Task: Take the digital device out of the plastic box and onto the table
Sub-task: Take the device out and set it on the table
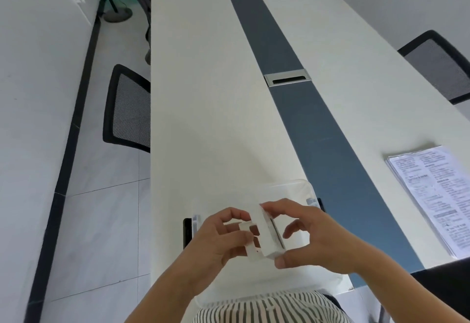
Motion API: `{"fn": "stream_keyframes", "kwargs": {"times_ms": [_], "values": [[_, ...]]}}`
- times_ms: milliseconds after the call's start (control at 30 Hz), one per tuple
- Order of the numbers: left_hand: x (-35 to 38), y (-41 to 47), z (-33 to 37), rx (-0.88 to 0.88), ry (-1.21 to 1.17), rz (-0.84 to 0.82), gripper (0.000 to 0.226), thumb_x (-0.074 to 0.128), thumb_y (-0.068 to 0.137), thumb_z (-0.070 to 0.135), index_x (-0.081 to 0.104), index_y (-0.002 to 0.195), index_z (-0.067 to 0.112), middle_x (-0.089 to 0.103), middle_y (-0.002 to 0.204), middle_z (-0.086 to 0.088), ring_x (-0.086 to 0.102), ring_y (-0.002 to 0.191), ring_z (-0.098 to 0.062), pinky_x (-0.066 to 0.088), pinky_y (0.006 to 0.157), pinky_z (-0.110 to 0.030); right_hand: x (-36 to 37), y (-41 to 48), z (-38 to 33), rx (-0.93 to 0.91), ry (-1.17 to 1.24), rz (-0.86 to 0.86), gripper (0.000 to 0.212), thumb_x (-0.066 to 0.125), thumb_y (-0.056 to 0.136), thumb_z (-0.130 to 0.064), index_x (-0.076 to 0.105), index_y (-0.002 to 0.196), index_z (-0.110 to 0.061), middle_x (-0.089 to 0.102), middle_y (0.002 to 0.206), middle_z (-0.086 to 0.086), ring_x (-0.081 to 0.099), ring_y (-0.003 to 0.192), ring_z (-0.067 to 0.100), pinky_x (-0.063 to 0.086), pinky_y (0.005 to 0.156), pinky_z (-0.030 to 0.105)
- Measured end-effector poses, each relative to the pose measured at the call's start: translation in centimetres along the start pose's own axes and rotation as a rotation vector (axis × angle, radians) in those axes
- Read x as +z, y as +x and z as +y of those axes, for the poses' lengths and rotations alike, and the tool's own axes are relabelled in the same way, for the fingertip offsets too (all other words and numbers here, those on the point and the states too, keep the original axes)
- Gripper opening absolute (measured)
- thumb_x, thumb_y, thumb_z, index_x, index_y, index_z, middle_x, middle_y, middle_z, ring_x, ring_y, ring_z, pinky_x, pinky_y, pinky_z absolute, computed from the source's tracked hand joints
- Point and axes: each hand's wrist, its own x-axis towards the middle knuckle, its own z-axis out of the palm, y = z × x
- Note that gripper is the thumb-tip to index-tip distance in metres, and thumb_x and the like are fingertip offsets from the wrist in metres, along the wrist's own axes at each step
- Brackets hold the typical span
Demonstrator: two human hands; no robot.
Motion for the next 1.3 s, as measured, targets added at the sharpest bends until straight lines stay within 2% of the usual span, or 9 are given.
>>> {"fn": "stream_keyframes", "kwargs": {"times_ms": [167, 333, 500, 600, 767, 900, 1000, 1100, 1300], "values": [[0.5, 0.1, 0.5, 0.230, 0.262, 0.309, 0.021, 0.071, 0.077, 0.027, 0.068, 0.083, 0.007, 0.073, 0.083, -0.015, 0.065, 0.075, -0.019, 0.051, 0.068, -0.028, -0.1, -0.4, 0.4, 0.032, -0.060, 0.091, 0.074, 0.080, 0.066, -0.026, 0.047, 0.126, -0.054, 0.049, 0.115, -0.030, 0.049, 0.113, -0.004, 0.046, 0.087, 0.011], [1.8, 1.3, 0.6, 0.127, 0.050, 0.137, 0.016, 0.074, 0.073, 0.007, 0.059, 0.077, 0.001, 0.071, 0.076, -0.021, 0.057, 0.058, -0.025, 0.047, 0.050, -0.026, 0.1, -1.3, 1.0, -0.026, 0.006, 0.272, 0.077, 0.082, 0.061, -0.032, 0.046, 0.125, -0.053, 0.059, 0.121, -0.021, 0.056, 0.109, 0.006, 0.049, 0.086, 0.019], [2.4, 4.3, 0.7, -0.057, -0.170, -0.055, 0.013, 0.070, 0.072, 0.004, 0.058, 0.074, 0.006, 0.072, 0.081, -0.019, 0.064, 0.064, -0.025, 0.054, 0.056, -0.029, -1.0, -1.5, 2.5, -0.040, 0.402, 0.360, 0.074, 0.090, 0.054, -0.035, 0.059, 0.121, -0.035, 0.069, 0.116, 0.002, 0.062, 0.114, 0.023, 0.056, 0.087, 0.044], [3.3, 6.3, 1.4, -0.037, 0.058, 0.012, 0.006, 0.064, 0.084, 0.008, 0.062, 0.084, 0.002, 0.071, 0.078, -0.021, 0.063, 0.062, -0.026, 0.054, 0.057, -0.031, -3.4, -1.5, 3.5, 0.008, 0.423, 0.409, 0.074, 0.092, 0.047, -0.032, 0.060, 0.114, -0.025, 0.070, 0.111, 0.003, 0.066, 0.108, 0.021, 0.057, 0.086, 0.046], [2.3, 10.2, 1.3, 0.175, 0.623, 0.318, 0.007, 0.063, 0.087, 0.022, 0.066, 0.092, 0.019, 0.073, 0.087, 0.001, 0.065, 0.079, -0.010, 0.049, 0.073, -0.025, -11.1, 1.9, 8.5, 0.148, 0.428, 0.818, 0.076, 0.089, 0.049, -0.032, 0.053, 0.113, -0.017, 0.068, 0.115, 0.003, 0.066, 0.106, 0.014, 0.054, 0.091, 0.041], [-0.2, 12.3, -0.7, 0.193, 1.153, 0.331, 0.045, 0.050, 0.082, 0.053, 0.061, 0.111, 0.022, 0.065, 0.110, 0.009, 0.058, 0.105, -0.010, 0.041, 0.093, -0.030, -16.3, 7.1, 15.6, 0.348, 0.380, 1.026, 0.082, 0.084, 0.061, -0.026, 0.043, 0.132, -0.020, 0.062, 0.124, 0.000, 0.064, 0.111, 0.019, 0.054, 0.093, 0.043], [-1.9, 13.3, -2.2, 0.144, 1.387, 0.273, 0.070, 0.025, 0.079, 0.068, 0.057, 0.122, 0.024, 0.065, 0.114, 0.008, 0.058, 0.111, -0.014, 0.034, 0.099, -0.031, -18.2, 10.3, 19.0, 0.448, 0.349, 1.101, 0.084, 0.079, 0.066, -0.029, 0.039, 0.140, -0.024, 0.057, 0.130, -0.003, 0.059, 0.117, 0.016, 0.049, 0.083, 0.029], [-2.5, 13.9, -3.4, 0.185, 1.508, 0.302, 0.070, 0.015, 0.086, 0.066, 0.058, 0.123, 0.025, 0.068, 0.103, 0.007, 0.061, 0.102, -0.017, 0.035, 0.094, -0.032, -19.0, 12.8, 21.2, 0.482, 0.314, 1.146, 0.076, 0.077, 0.070, -0.028, 0.040, 0.136, -0.020, 0.058, 0.122, -0.004, 0.057, 0.115, 0.014, 0.045, 0.078, 0.026], [-2.7, 14.5, -4.2, 0.261, 1.530, 0.351, 0.045, 0.032, 0.092, 0.048, 0.061, 0.115, 0.024, 0.068, 0.092, 0.009, 0.063, 0.086, -0.016, 0.031, 0.083, -0.026, -20.0, 16.1, 23.9, 0.530, 0.237, 1.167, 0.073, 0.072, 0.069, -0.033, 0.037, 0.131, -0.021, 0.054, 0.109, -0.005, 0.055, 0.094, 0.016, 0.046, 0.067, 0.028]]}}
